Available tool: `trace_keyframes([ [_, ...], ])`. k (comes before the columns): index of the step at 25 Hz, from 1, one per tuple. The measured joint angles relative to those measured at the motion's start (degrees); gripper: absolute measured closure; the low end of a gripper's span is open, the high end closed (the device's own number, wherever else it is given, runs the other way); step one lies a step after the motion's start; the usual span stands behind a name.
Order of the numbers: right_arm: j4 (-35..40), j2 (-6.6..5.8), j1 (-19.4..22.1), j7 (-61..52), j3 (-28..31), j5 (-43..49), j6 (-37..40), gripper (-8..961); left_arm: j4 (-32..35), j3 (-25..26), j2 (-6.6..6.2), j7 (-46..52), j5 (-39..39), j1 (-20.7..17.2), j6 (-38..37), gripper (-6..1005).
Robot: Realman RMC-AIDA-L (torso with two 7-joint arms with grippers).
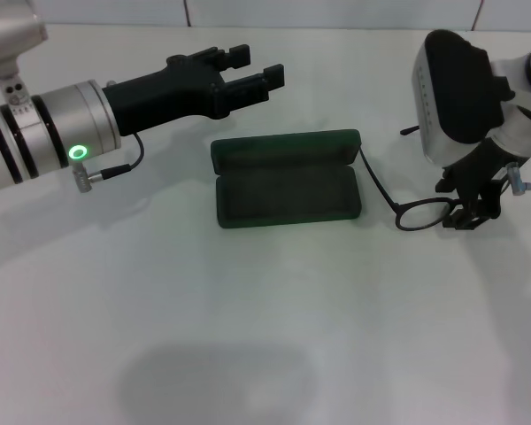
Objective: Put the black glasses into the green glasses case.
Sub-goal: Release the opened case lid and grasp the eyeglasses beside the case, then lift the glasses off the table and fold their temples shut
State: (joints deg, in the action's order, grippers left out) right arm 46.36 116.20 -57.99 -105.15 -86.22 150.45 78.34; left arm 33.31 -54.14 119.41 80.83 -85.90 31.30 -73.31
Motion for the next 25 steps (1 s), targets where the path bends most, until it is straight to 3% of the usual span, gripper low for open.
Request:
trace_keyframes([
  [6, -1.61, -0.01, -0.34, 0.03, -1.04, -0.56, -1.05, 494, -0.09, 0.00, 0.05, -1.08, 0.02, 0.02, 0.11, 264],
  [11, -2.03, -0.01, -0.37, 0.03, -1.63, -0.77, -1.27, 673, -0.36, 0.00, 0.08, -0.28, 0.31, 0.11, 1.71, 264],
  [16, -2.09, -0.01, -0.23, -0.46, -1.63, -0.61, -0.37, 682, -0.98, 0.00, 0.03, 2.34, 1.55, 0.18, 3.72, 264],
  [25, 4.93, -0.40, 2.44, -2.14, -0.97, 1.09, 4.04, 829, -0.47, 0.00, -0.22, 2.10, 1.56, -0.43, -0.18, 265],
])
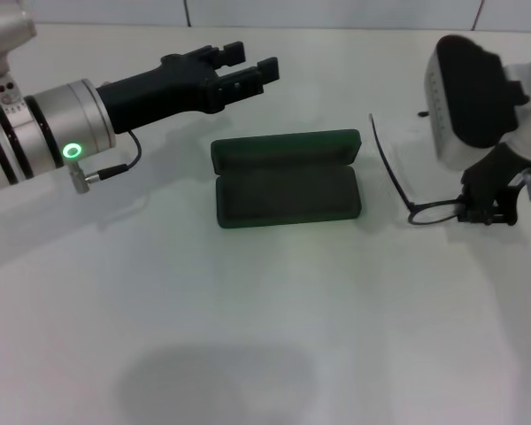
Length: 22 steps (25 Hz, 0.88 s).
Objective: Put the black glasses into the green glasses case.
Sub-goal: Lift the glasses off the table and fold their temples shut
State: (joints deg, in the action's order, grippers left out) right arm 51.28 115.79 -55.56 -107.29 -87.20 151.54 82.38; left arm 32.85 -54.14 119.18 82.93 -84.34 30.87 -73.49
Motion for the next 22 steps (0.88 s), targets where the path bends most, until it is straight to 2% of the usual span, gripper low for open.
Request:
trace_keyframes([
  [4, 10.59, -0.10, 4.69, -0.72, 2.83, 1.06, 4.26, 837, 0.17, 0.00, -0.74, -0.14, 0.00, -0.02, -6.25, 265],
  [6, 18.15, -0.04, 9.17, 0.24, 4.73, -0.28, 5.08, 840, 0.20, 0.00, -1.42, -0.57, 0.00, -0.03, -11.56, 265],
  [8, 22.78, 0.01, 12.87, 1.87, 5.29, -3.12, 3.24, 842, 0.20, -0.06, -2.07, -0.54, -0.05, 0.05, -15.83, 265],
  [10, 26.86, 0.11, 17.46, 4.11, 5.01, -6.76, -1.77, 844, 0.21, -0.09, -2.82, 1.12, -0.17, 0.38, -18.62, 265],
  [13, 28.36, 0.40, 23.53, 9.22, 1.30, -12.94, -12.85, 844, 0.17, -0.08, -4.07, 4.29, 0.40, 0.57, -20.66, 266],
  [16, 26.73, 0.40, 28.45, 16.57, -4.09, -21.73, -24.38, 844, 0.12, -0.29, -4.59, 4.91, 0.89, 0.73, -23.33, 266],
  [19, 25.76, 0.40, 32.08, 24.87, -6.80, -31.09, -29.43, 844, 0.12, -0.70, -4.57, 4.98, 0.06, 1.85, -25.15, 266],
  [22, 24.83, 0.37, 34.41, 32.08, -6.76, -39.63, -29.36, 844, -0.14, -0.71, -4.33, 5.27, -0.61, 3.09, -25.39, 268],
])
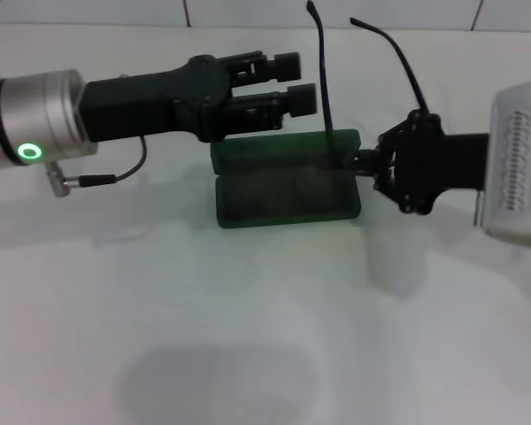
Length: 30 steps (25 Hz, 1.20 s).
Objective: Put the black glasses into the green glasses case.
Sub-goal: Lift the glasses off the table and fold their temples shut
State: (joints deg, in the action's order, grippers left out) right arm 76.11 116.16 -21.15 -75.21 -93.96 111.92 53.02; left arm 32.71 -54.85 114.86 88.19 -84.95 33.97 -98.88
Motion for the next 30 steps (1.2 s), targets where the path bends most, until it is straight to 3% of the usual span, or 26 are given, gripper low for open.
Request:
trace_keyframes([
  [7, -5.32, -0.39, 3.63, 14.58, 2.54, -16.87, 4.44, 845, 0.19, 0.04, 0.07, 0.62, 0.07, 0.56, -0.25, 270],
  [11, -12.66, -0.44, 3.21, 21.16, 10.49, -26.10, 16.66, 845, 0.11, 0.07, 0.06, 0.63, 0.09, 1.21, -1.03, 270],
  [15, -21.16, -0.42, 0.63, 24.34, 16.73, -28.85, 23.97, 845, 0.02, -0.07, 0.21, 0.66, -0.08, 2.06, -3.17, 270],
  [22, -28.67, -0.08, -2.70, 27.51, 16.48, -30.62, 25.24, 845, -0.20, -2.05, 0.35, 1.94, -0.12, 4.40, -7.31, 270],
  [30, -32.23, -0.03, -3.86, 33.30, 13.20, -35.18, 25.22, 845, -2.81, -5.78, 1.42, 6.38, -4.86, 9.67, -3.81, 270],
])
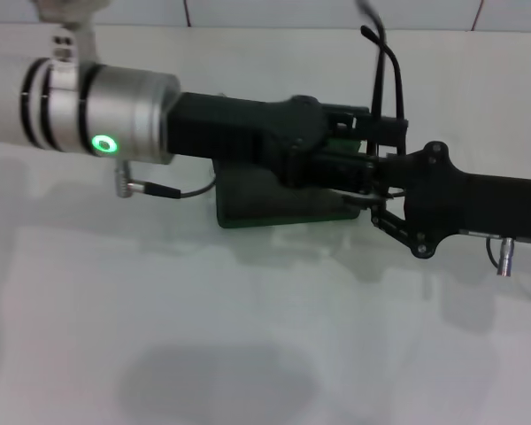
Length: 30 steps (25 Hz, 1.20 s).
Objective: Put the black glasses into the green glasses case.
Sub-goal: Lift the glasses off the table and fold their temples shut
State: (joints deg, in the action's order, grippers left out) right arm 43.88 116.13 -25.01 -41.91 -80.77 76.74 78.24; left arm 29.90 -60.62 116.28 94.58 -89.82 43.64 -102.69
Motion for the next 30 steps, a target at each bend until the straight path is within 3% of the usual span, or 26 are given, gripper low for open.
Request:
trace_keyframes([
  [4, -0.05, 0.04, 0.19, 0.97, -0.75, -0.31, 0.06, 845, -0.52, -0.10, 0.42, 2.36, -2.95, 1.01, 3.22, 270],
  [19, -0.09, 0.06, 1.75, 5.51, -1.79, -2.07, 0.24, 844, -0.62, -0.18, 1.09, 5.26, -6.87, 1.33, 4.43, 270],
  [25, 1.16, -0.09, 3.70, 6.68, -1.53, -2.27, 1.23, 844, -0.23, 0.37, 0.21, 5.44, -6.67, 1.25, 4.01, 271],
  [30, 2.63, -0.45, 6.09, 8.25, 0.52, -2.90, 9.72, 846, 0.11, 4.54, -1.03, 4.48, -6.80, -0.83, 8.19, 271],
])
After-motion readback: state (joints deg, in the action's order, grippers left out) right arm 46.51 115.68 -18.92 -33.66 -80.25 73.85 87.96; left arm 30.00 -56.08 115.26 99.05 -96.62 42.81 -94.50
